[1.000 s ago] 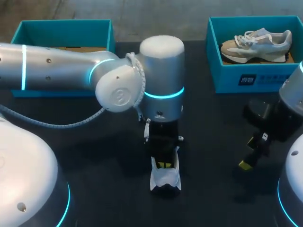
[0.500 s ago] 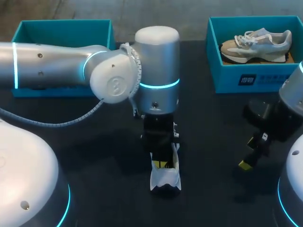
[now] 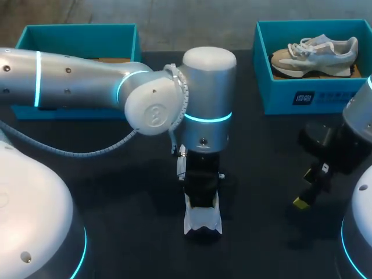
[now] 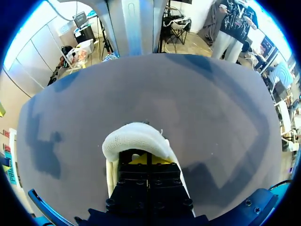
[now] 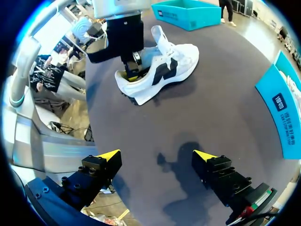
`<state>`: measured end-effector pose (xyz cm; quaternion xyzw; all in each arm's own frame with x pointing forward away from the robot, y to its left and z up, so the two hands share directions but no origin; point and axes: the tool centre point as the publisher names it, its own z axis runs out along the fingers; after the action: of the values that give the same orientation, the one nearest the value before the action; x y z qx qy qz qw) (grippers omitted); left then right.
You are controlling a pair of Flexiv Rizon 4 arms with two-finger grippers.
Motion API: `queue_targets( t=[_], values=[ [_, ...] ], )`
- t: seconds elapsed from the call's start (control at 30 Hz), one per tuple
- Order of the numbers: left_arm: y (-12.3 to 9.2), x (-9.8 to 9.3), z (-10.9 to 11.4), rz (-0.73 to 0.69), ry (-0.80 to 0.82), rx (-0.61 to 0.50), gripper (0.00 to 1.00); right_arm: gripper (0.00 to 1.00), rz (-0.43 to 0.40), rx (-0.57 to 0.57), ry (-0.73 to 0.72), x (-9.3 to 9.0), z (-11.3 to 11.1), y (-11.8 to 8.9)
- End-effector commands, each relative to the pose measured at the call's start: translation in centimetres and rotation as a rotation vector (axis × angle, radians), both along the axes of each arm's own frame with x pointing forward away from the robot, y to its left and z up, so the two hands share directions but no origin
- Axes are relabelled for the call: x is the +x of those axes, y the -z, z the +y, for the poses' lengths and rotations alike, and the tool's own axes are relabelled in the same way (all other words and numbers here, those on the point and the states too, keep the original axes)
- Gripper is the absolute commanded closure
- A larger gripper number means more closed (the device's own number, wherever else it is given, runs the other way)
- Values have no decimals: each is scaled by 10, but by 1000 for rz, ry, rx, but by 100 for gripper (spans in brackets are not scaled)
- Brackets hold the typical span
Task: Take the shoe out of the shoebox, open the shoe tongue, remove and reinsert the insole, then place the shoe into the shoebox
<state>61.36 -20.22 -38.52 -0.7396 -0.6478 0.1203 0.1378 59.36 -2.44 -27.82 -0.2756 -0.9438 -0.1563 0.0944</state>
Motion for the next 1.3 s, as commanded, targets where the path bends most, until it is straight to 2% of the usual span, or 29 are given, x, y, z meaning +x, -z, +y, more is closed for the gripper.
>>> queue_targets(
  t=[0.03,0.2,0.4,0.5,1.0,1.17,1.3],
  values=[
    [11,1,-5,-6,0,6,100,0,-4,0,1,-2,0,1],
    [13,4,-5,-44,-30,-23,100,0,-4,0,1,-2,0,1],
    [-9,12,-2,-77,-46,-82,100,0,-4,0,1,-2,0,1],
    [-14,14,0,-81,-46,-90,100,0,-4,0,1,-2,0,1],
    [27,21,-8,-86,-50,-55,100,0,-4,0,1,-2,0,1],
    [30,22,-11,-101,-51,-58,100,0,-4,0,1,-2,0,1],
    [14,21,-9,-108,-53,-89,100,0,-4,0,1,-2,0,1]
  ],
)
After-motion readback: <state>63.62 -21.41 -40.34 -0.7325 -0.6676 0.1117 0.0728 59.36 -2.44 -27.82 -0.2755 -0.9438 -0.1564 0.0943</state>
